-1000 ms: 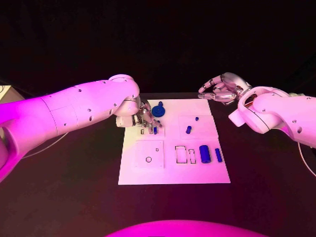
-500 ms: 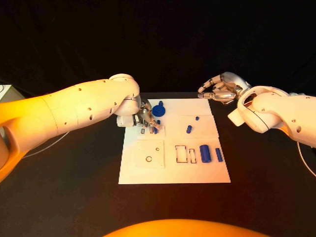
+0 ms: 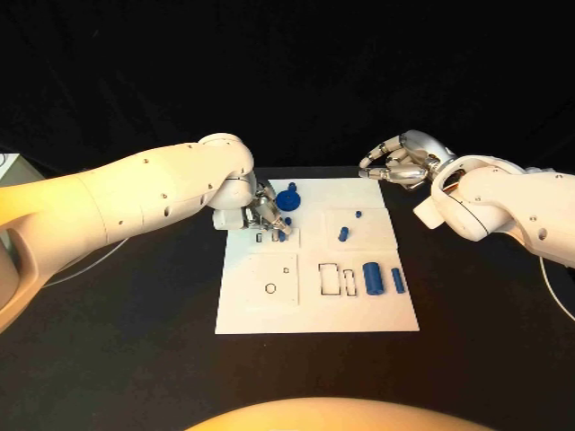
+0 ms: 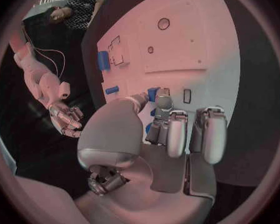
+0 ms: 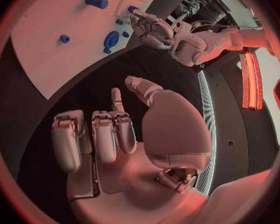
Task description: Assemble the parts on the task board
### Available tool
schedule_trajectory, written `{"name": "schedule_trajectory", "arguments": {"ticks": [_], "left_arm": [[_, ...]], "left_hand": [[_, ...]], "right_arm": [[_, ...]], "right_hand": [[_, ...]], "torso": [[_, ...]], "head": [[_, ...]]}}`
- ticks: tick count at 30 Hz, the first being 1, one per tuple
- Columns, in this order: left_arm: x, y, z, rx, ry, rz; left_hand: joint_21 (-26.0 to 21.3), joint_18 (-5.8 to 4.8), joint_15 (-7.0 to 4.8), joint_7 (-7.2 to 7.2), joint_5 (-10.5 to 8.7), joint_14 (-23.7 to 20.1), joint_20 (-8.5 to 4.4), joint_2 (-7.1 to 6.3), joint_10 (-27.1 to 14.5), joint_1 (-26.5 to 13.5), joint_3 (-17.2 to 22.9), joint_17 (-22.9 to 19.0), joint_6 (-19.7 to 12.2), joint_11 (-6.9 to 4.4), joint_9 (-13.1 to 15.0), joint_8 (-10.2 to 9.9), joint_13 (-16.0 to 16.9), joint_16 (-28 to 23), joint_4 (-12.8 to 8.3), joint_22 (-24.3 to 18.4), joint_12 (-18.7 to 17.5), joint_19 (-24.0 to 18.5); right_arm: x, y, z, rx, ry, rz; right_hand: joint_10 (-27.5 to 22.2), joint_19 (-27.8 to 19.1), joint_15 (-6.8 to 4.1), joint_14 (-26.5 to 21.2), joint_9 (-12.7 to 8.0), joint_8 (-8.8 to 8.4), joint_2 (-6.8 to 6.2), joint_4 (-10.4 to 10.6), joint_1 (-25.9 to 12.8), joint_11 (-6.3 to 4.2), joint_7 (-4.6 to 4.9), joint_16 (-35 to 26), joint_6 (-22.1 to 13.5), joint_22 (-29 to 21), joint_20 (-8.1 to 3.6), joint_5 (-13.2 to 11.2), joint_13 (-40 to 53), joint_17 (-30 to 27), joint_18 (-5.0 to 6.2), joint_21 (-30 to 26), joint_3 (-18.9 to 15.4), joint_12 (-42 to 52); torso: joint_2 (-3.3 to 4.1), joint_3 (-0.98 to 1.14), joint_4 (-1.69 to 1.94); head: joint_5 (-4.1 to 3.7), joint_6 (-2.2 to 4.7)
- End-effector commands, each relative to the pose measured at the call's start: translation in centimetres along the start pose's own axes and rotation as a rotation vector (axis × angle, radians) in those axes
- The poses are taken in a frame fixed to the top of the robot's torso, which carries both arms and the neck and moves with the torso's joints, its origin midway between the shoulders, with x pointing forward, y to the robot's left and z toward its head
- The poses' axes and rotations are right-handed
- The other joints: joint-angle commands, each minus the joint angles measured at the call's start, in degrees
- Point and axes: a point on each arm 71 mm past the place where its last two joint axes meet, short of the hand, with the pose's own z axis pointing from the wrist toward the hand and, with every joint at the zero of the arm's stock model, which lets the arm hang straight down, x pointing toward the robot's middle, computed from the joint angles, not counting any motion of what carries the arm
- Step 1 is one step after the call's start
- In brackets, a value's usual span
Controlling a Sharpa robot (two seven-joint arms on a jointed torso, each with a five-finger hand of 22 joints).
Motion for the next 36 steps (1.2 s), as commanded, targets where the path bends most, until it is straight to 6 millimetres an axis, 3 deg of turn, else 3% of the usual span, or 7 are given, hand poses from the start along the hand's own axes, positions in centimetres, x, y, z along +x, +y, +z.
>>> {"name": "schedule_trajectory", "arguments": {"ticks": [1,6,10,16,22,28,36], "left_arm": [[0.2,-0.2,0.1,0.008,0.022,0.0],[0.2,0.0,0.1,0.008,0.027,-0.005],[0.3,0.1,0.1,0.012,0.035,-0.014],[0.4,0.2,-0.1,0.032,0.042,-0.049],[0.2,0.7,-0.4,0.054,0.01,-0.096],[0.1,1.1,-0.7,0.072,-0.019,-0.134],[-0.1,1.2,-1.0,0.075,-0.07,-0.118]], "left_hand": [[0.2,-0.42,-0.29,0.02,-0.28,5.8,-0.27,-0.42,0.1,-0.5,0.4,15.1,0.3,0.13,0.1,-0.2,0.1,0.2,-0.1,9.7,0.2,2.5],[0.2,-0.43,-0.39,-0.14,-0.12,5.8,-0.28,-0.6,0.3,-0.1,1.8,15.1,0.4,0.0,0.3,-0.3,0.2,0.2,-0.7,9.7,0.3,2.5],[0.2,-0.41,-0.7,-0.24,1.16,5.8,-0.66,-1.97,-0.1,2.1,10.9,15.1,0.3,-0.37,1.3,-0.3,-0.2,0.2,-5.8,9.7,-0.4,2.5],[0.2,-0.44,-0.65,0.1,10.77,5.8,-0.65,-4.01,0.8,-0.6,22.4,15.1,0.4,-0.19,4.7,1.2,0.0,0.2,-13.8,9.9,-0.5,2.5],[0.3,-0.45,-1.0,-0.45,21.89,5.8,-0.81,-5.38,3.1,-4.5,25.3,15.1,2.1,-0.64,6.7,2.5,1.9,0.2,-16.6,10.0,0.9,2.6],[0.5,-0.55,-1.7,-1.26,28.9,5.8,-1.45,-6.31,5.4,-6.6,25.5,15.1,3.5,-1.36,8.1,3.6,4.3,0.2,-17.4,10.5,2.7,2.9],[0.5,-0.56,-2.16,-1.83,31.58,5.8,-1.83,-6.91,7.3,-7.8,25.3,15.1,4.3,-1.88,9.1,4.6,6.6,0.2,-17.7,10.5,4.3,2.9]], "right_arm": [[0.2,0.1,0.0,-0.003,0.019,-0.001],[0.2,0.0,0.0,-0.002,0.02,0.0],[0.2,0.0,0.0,-0.001,0.022,0.002],[0.2,-0.1,0.0,0.002,0.024,0.006],[0.3,-0.3,0.0,0.008,0.025,0.008],[0.3,-0.5,0.0,0.014,0.026,0.008],[0.3,-0.5,0.0,0.016,0.025,0.009]], "right_hand": [[6.1,6.3,0.28,6.3,0.0,-0.41,0.12,0.1,0.3,0.44,0.09,0.2,-0.3,15.1,0.12,-0.4,15.1,15.1,-0.38,0.2,0.3,0.2],[6.1,6.3,0.28,6.3,0.0,-0.41,0.12,0.1,0.3,0.44,0.09,0.2,-0.3,15.1,0.12,-0.4,15.1,15.1,-0.38,0.2,0.3,0.2],[6.1,6.3,0.28,6.3,0.0,-0.41,0.12,0.1,0.3,0.44,0.09,0.2,-0.3,15.1,0.12,-0.4,15.1,15.1,-0.38,0.2,0.3,0.2],[6.1,6.3,0.31,6.3,0.0,-0.44,0.16,0.2,0.2,0.47,0.11,0.2,-0.2,15.0,0.15,-0.4,15.1,15.1,-0.37,0.2,0.3,0.2],[6.1,6.3,0.34,6.3,0.0,-0.53,0.17,0.3,0.1,0.49,0.15,0.2,-0.3,15.0,0.18,-0.4,15.1,15.1,-0.36,0.2,0.2,0.2],[6.1,6.3,0.34,6.3,0.0,-0.53,0.17,0.3,0.1,0.49,0.15,0.2,-0.3,15.0,0.18,-0.4,15.1,15.1,-0.36,0.2,0.2,0.2],[6.1,6.2,0.38,6.3,0.0,-0.69,0.17,0.5,-0.1,0.54,0.2,0.2,-0.4,14.9,0.23,-0.4,15.1,15.1,-0.32,0.0,0.2,0.2]], "torso": [[-0.02,0.0,-0.01],[-0.04,0.02,0.12],[-0.1,0.03,0.1],[-0.09,0.01,0.17],[-0.12,0.06,0.26],[-0.16,0.01,0.28],[-0.01,0.01,0.07]], "head": [[0.07,-0.14],[-0.07,-0.21],[-0.05,-0.21],[-0.01,-0.25],[0.13,-0.32],[0.27,-0.32],[0.68,-0.06]]}}
